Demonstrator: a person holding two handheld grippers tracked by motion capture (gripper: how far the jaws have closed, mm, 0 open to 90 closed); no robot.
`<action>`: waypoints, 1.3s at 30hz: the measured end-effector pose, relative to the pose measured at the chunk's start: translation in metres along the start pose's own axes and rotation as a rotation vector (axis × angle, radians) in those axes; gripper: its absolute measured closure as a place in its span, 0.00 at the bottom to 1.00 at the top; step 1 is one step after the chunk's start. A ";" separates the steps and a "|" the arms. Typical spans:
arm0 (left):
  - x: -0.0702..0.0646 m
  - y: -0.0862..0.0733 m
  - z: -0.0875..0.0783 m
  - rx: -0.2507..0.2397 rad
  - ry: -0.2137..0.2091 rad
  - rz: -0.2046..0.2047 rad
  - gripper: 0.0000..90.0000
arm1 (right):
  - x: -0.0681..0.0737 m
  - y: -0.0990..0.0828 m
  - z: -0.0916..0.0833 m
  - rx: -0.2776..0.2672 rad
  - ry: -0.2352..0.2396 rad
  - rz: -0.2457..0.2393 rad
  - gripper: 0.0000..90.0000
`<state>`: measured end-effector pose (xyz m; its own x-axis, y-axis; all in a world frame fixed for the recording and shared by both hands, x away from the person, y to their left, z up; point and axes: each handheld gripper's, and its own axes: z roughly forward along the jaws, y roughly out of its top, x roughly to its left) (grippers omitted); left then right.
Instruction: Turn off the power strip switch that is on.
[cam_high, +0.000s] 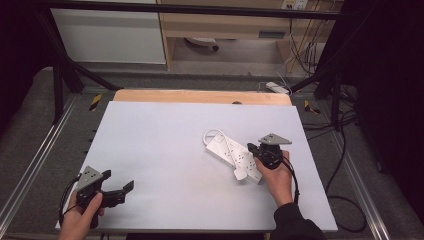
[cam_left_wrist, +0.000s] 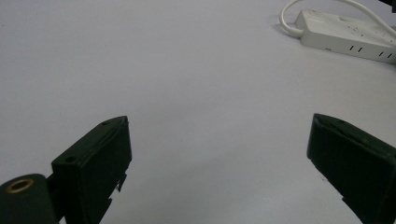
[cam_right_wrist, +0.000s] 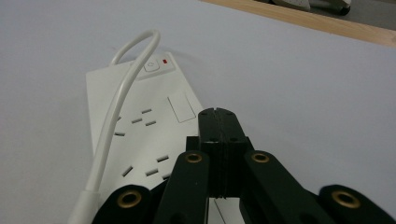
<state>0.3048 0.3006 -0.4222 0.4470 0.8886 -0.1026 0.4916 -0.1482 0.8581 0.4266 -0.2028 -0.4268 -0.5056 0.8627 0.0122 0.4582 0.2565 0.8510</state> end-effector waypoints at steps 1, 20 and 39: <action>0.000 0.000 0.000 0.001 0.000 0.002 0.07 | 0.000 0.000 0.000 0.002 0.001 0.003 1.00; -0.001 -0.001 0.000 0.003 -0.001 0.004 0.07 | 0.002 -0.005 0.008 0.034 0.000 -0.009 1.00; -0.002 -0.001 -0.001 0.006 -0.003 0.008 0.07 | 0.000 -0.008 0.011 0.038 -0.004 -0.029 1.00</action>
<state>0.3031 0.2993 -0.4225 0.4534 0.8859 -0.0976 0.4924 -0.1577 0.8560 0.4308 -0.2000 -0.4394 -0.5160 0.8564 -0.0141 0.4713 0.2976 0.8302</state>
